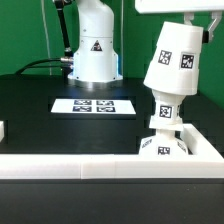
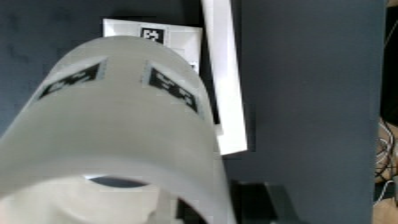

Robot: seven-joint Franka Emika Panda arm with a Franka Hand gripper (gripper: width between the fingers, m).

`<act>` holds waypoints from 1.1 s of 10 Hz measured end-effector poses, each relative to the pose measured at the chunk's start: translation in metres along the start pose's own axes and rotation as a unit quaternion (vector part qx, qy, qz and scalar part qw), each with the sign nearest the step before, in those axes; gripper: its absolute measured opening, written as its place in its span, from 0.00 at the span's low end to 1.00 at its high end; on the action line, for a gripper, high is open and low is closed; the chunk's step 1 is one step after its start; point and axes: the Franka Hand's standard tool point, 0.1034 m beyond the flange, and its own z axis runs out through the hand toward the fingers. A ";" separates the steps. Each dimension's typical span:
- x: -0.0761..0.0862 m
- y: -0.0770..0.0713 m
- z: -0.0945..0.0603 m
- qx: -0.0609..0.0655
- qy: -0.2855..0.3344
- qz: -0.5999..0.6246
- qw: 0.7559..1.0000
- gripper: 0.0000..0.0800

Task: Assemble lamp

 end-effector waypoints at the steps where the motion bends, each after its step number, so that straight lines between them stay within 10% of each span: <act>1: 0.000 0.001 0.005 -0.001 -0.002 -0.004 1.000 0.06; 7: -0.005 0.001 0.028 -0.003 0.000 -0.006 1.000 0.09; 11: -0.005 0.003 0.027 -0.003 0.000 -0.003 1.000 0.62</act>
Offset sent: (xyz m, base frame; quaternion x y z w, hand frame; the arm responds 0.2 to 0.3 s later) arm -0.0060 0.0011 -0.0199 -0.0014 0.0179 -0.0073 0.9998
